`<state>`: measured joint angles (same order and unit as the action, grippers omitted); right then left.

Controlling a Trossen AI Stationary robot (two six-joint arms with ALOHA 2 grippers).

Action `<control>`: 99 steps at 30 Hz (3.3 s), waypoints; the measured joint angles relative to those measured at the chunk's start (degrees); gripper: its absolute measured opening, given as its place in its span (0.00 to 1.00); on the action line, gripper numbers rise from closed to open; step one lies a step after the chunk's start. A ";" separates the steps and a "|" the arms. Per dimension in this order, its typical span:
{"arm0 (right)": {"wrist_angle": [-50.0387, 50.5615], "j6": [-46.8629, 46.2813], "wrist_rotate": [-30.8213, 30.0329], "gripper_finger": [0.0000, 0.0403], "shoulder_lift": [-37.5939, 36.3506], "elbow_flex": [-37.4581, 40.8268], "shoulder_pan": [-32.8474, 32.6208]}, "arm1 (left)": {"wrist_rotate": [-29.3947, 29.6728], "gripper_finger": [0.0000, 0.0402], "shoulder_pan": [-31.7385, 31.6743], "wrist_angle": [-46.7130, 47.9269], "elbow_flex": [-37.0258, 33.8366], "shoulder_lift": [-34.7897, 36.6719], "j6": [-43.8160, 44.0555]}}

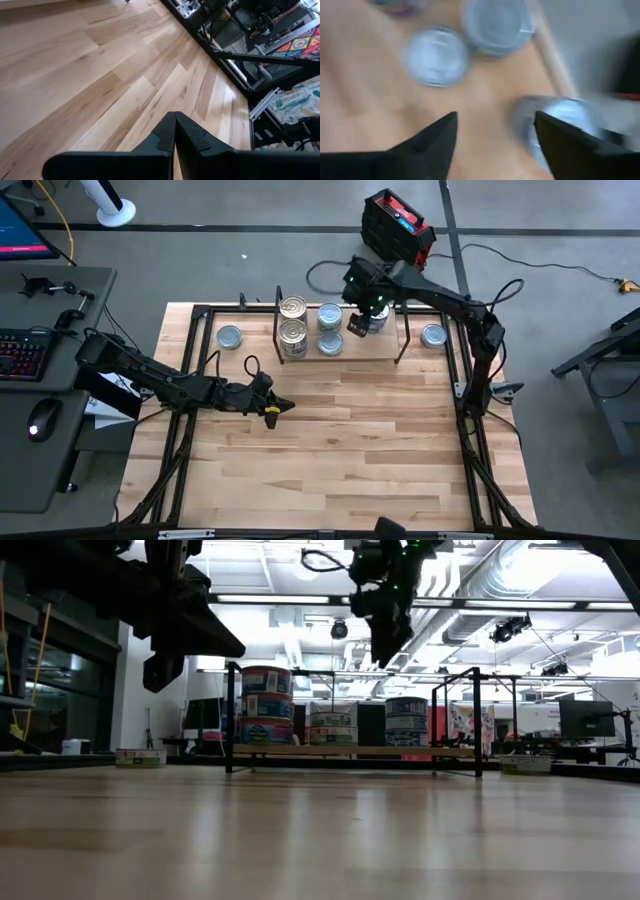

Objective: Stack canned seafood by type on shelf
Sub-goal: Stack the blue tuna can on top of the other blue tuna cans on the shelf, then stack the green white tuna can on top of the other green white tuna can on the shelf

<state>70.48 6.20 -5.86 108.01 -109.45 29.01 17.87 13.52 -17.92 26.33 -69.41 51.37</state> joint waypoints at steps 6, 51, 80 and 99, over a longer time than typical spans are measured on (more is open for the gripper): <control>2.26 -2.12 15.87 0.14 0.00 3.33 3.90 | 0.00 0.00 0.00 1.13 0.00 0.00 0.05; -6.04 -7.41 13.98 0.00 -1.01 4.99 6.05 | -3.90 0.00 -4.61 15.94 5.67 15.52 -6.34; -0.97 -12.84 13.61 0.00 -21.09 6.82 -3.42 | 7.77 0.00 -59.77 56.22 15.68 -7.22 0.93; 4.06 -29.74 -6.68 0.00 -41.23 6.82 -21.76 | 5.52 0.00 -44.24 57.59 11.08 -11.76 0.71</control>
<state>74.54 -23.54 -12.53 66.77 -102.63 7.25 23.38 -30.72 39.67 37.41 -81.17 52.08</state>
